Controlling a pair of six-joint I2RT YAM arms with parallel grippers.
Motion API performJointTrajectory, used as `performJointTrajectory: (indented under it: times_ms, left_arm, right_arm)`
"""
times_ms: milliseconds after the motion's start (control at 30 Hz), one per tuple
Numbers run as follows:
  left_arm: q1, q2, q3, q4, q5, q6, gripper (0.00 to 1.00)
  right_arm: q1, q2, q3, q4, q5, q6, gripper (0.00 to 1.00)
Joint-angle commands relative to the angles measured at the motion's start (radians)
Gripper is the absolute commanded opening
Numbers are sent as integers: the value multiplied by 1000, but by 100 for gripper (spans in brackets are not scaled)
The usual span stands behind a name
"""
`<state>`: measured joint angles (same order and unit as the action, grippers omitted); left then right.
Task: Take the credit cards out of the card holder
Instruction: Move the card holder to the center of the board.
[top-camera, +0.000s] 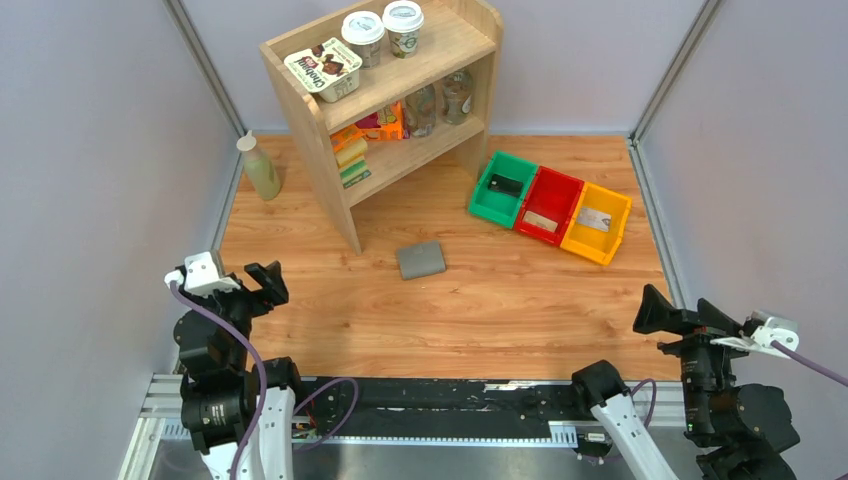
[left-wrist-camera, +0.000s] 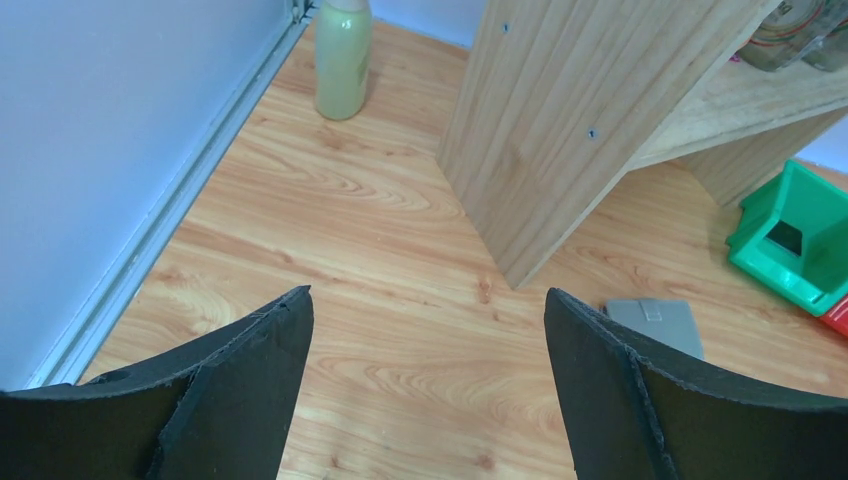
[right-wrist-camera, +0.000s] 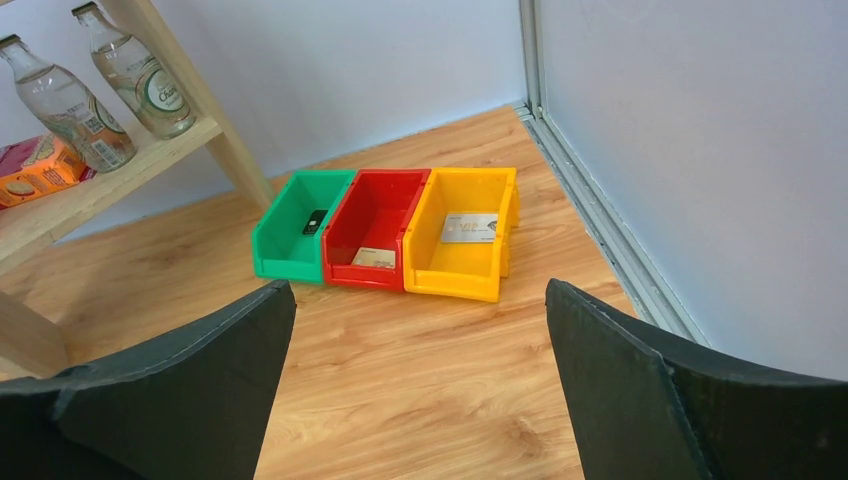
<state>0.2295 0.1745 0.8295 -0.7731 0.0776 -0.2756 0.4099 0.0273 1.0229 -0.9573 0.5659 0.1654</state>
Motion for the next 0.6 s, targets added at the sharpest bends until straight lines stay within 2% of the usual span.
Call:
performJointTrajectory:
  times_ms: [0,167,433,567]
  left_arm:
    - [5,0,-18,35,4,3,93]
    - [5,11,-33,52,17,1,92]
    - [5,23,-36,20,43,-88,91]
    - [5,28,-35,-28,64,-150,91]
  right_arm:
    - [7,13,34,-21,-29,6,100]
    - [6,72,34,-18,-202,-3,100]
    - [6,290,32,35,-379,46,100]
    - [6,431,5,133,-616,75,100]
